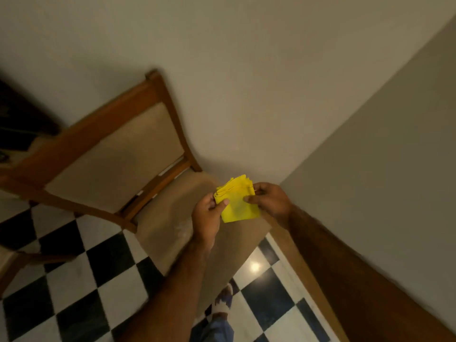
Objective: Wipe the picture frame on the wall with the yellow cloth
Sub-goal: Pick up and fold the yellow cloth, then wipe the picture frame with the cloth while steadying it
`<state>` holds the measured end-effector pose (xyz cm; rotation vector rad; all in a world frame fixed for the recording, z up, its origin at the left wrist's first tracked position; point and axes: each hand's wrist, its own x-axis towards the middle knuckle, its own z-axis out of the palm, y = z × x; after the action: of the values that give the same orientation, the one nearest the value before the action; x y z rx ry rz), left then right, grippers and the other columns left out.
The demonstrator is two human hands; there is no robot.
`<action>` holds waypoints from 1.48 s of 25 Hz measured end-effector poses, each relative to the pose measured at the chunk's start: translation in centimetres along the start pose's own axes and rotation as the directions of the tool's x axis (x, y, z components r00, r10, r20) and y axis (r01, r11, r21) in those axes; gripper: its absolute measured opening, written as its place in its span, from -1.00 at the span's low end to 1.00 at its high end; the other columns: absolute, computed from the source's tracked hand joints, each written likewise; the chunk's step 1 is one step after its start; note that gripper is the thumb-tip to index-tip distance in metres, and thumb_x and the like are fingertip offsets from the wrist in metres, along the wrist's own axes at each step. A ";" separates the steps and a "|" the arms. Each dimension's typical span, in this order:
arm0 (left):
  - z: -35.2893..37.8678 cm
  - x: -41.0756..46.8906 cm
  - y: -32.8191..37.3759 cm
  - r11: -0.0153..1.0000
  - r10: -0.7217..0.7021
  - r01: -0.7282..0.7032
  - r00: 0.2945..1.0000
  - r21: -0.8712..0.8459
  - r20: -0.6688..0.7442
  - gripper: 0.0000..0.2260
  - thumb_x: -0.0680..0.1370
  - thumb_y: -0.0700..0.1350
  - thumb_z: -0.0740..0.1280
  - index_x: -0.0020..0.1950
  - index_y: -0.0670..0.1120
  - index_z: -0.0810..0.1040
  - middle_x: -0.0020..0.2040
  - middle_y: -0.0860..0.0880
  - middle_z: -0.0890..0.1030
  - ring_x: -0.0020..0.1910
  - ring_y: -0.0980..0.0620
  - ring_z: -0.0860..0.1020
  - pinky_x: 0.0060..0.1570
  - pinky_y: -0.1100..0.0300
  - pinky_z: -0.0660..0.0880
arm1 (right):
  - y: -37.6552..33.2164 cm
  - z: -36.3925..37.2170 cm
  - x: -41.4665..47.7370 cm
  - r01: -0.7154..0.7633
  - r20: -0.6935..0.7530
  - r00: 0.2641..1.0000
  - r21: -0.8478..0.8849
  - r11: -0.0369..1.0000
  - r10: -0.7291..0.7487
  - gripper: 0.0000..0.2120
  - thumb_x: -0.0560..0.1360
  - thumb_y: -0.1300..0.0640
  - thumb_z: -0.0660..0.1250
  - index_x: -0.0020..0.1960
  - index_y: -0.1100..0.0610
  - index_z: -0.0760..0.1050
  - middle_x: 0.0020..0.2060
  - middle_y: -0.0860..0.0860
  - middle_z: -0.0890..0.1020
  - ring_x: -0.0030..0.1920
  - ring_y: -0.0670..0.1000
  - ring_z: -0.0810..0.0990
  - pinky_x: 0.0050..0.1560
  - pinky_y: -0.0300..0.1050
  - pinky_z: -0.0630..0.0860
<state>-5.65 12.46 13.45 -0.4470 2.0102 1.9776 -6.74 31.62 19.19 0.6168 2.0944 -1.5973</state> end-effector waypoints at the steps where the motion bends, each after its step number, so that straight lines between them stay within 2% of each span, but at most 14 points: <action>1: 1.6 -0.8 2.5 0.999 0.041 -0.041 0.999 -0.005 0.009 -0.66 0.40 0.06 0.50 0.09 -0.08 0.69 0.07 -0.12 0.76 0.10 -0.18 0.72 0.22 -0.29 0.56 | -1.7 -2.1 -2.1 0.026 -0.046 0.999 -0.002 1.000 -0.026 -0.76 0.43 0.25 0.51 0.08 0.29 0.66 0.00 0.24 0.74 0.01 0.24 0.70 0.10 0.09 0.64; 3: 4.8 -2.7 7.5 0.993 0.120 -0.118 0.991 -0.027 0.058 -0.70 0.39 0.07 0.51 0.03 -0.07 0.69 0.04 -0.13 0.76 0.09 -0.22 0.71 0.18 -0.31 0.58 | -4.7 -6.5 -6.6 0.080 -0.128 0.989 0.049 0.996 -0.073 -0.77 0.43 0.23 0.52 0.06 0.30 0.66 0.08 0.33 0.71 0.03 0.21 0.69 0.21 0.27 0.59; 7: 11.3 -7.3 17.5 0.965 0.257 -0.244 0.951 -0.092 0.171 -0.86 0.45 -0.10 0.51 -0.03 -0.06 0.66 0.03 -0.21 0.74 0.09 -0.30 0.69 0.10 -0.27 0.63 | -10.5 -14.7 -16.1 0.224 -0.287 0.938 0.069 0.972 -0.195 -0.74 0.44 0.28 0.51 0.10 0.35 0.64 0.06 0.36 0.69 0.00 0.15 0.66 0.21 0.31 0.59; 11: 17.3 -13.2 26.9 0.929 0.369 -0.331 0.863 -0.167 0.346 -0.83 0.50 -0.25 0.48 0.04 -0.07 0.61 0.03 -0.15 0.71 0.05 -0.17 0.67 -0.12 0.06 0.69 | -15.3 -22.1 -25.7 0.333 -0.409 0.859 -0.007 0.943 -0.307 -0.71 0.47 0.27 0.48 0.16 0.35 0.63 0.11 0.36 0.68 0.00 0.14 0.65 0.20 0.29 0.60; 13: 19.9 -16.6 31.5 0.908 0.419 -0.379 0.791 -0.180 0.446 -0.70 0.47 -0.20 0.53 0.17 -0.10 0.60 0.02 -0.09 0.72 -0.01 -0.07 0.68 -0.17 0.13 0.68 | -17.5 -25.2 -30.3 0.368 -0.449 0.816 -0.084 0.926 -0.365 -0.70 0.48 0.24 0.48 0.18 0.33 0.65 0.12 0.37 0.68 -0.01 0.13 0.63 0.20 0.30 0.59; 15: 22.3 -20.2 36.3 0.862 0.480 -0.488 0.696 -0.139 0.534 -0.61 0.39 -0.10 0.60 0.19 -0.09 0.64 0.04 -0.10 0.74 -0.06 0.00 0.68 -0.06 0.06 0.66 | -19.5 -28.3 -35.1 0.383 -0.471 0.774 -0.185 0.905 -0.424 -0.71 0.47 0.20 0.49 0.17 0.28 0.67 0.11 0.35 0.69 -0.04 0.11 0.62 0.12 0.21 0.60; 20: 26.6 -28.5 47.7 0.751 0.560 -0.634 0.463 -0.185 0.687 -0.68 0.38 -0.08 0.61 0.07 -0.15 0.69 -0.12 -0.03 0.73 -0.16 0.09 0.67 -0.18 0.17 0.60 | -24.9 -34.6 -47.3 0.403 -0.525 0.677 -0.322 0.857 -0.515 -0.71 0.45 0.18 0.51 0.16 0.23 0.68 0.09 0.27 0.72 -0.06 0.07 0.63 -0.03 0.01 0.54; 23: 28.4 -33.2 53.7 0.696 0.586 -0.668 0.318 -0.262 0.745 -0.69 0.43 -0.08 0.57 0.13 -0.14 0.70 0.00 -0.12 0.75 -0.06 0.00 0.68 -0.04 0.09 0.61 | -28.4 -36.8 -54.0 0.391 -0.544 0.603 -0.435 0.811 -0.583 -0.71 0.44 0.17 0.53 0.14 0.21 0.68 -0.03 0.19 0.74 -0.10 0.04 0.61 -0.17 -0.11 0.51; 25: 29.7 -36.9 57.8 0.618 0.643 -0.719 0.229 -0.318 0.731 -0.71 0.44 -0.11 0.55 0.12 -0.17 0.72 0.04 -0.17 0.75 -0.05 -0.02 0.68 -0.01 0.09 0.61 | -31.0 -38.0 -58.9 0.378 -0.553 0.538 -0.516 0.769 -0.636 -0.72 0.42 0.19 0.54 0.12 0.14 0.66 0.00 0.18 0.74 -0.09 0.05 0.64 -0.13 -0.06 0.54; 27: 30.9 -40.8 62.0 0.543 0.739 -0.736 0.191 -0.404 0.646 -0.76 0.45 -0.15 0.54 0.09 -0.19 0.72 -0.02 -0.14 0.73 -0.09 -0.02 0.66 -0.05 0.10 0.59 | -33.6 -39.1 -63.9 0.369 -0.578 0.410 -0.603 0.707 -0.706 -0.67 0.41 0.18 0.55 0.16 0.09 0.63 0.06 0.17 0.74 -0.02 0.07 0.68 0.01 0.00 0.60; 29: 31.9 -44.2 66.4 0.505 0.814 -0.700 0.191 -0.505 0.549 -0.88 0.48 -0.16 0.51 -0.01 -0.15 0.71 -0.07 -0.13 0.71 -0.11 -0.05 0.64 -0.03 0.05 0.59 | -35.7 -40.3 -69.2 0.336 -0.585 0.201 -0.712 0.617 -0.785 -0.59 0.41 0.10 0.56 0.23 0.13 0.61 0.06 0.15 0.74 -0.01 0.04 0.68 0.04 -0.06 0.60; 32: 33.1 -48.6 73.2 0.443 0.879 -0.663 0.191 -0.603 0.436 -0.94 0.50 -0.10 0.50 -0.15 -0.04 0.67 -0.07 -0.09 0.69 -0.06 -0.09 0.65 0.06 -0.06 0.61 | -37.2 -42.7 -77.9 0.060 -0.497 -0.187 -0.867 0.495 -0.847 -0.57 0.44 -0.03 0.52 0.23 0.14 0.61 0.06 0.10 0.74 0.04 0.03 0.69 0.05 -0.13 0.54; 34: 34.1 -51.2 77.3 0.375 0.915 -0.671 0.161 -0.639 0.369 -0.93 0.50 -0.06 0.50 -0.15 -0.01 0.66 -0.05 -0.05 0.69 -0.02 -0.10 0.65 0.09 -0.07 0.62 | -36.9 -45.0 -83.7 -0.162 -0.373 -0.394 -0.871 0.463 -0.840 -0.59 0.48 -0.03 0.47 0.24 0.16 0.60 0.14 0.11 0.71 0.14 0.09 0.66 0.14 -0.08 0.52; 37: 36.5 -53.7 82.6 0.307 0.947 -0.666 0.144 -0.680 0.287 -0.86 0.50 -0.06 0.51 0.03 -0.02 0.66 0.04 -0.07 0.70 0.02 -0.09 0.66 0.08 -0.03 0.63 | -35.0 -49.2 -90.5 -0.468 -0.211 -0.491 -0.754 0.460 -0.845 -0.58 0.52 0.02 0.40 0.30 0.21 0.56 0.25 0.20 0.62 0.30 0.24 0.55 0.30 0.07 0.46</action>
<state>8.79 51.04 110.08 1.5821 1.3291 2.5307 42.33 63.13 111.04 1.1567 4.1185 1.4562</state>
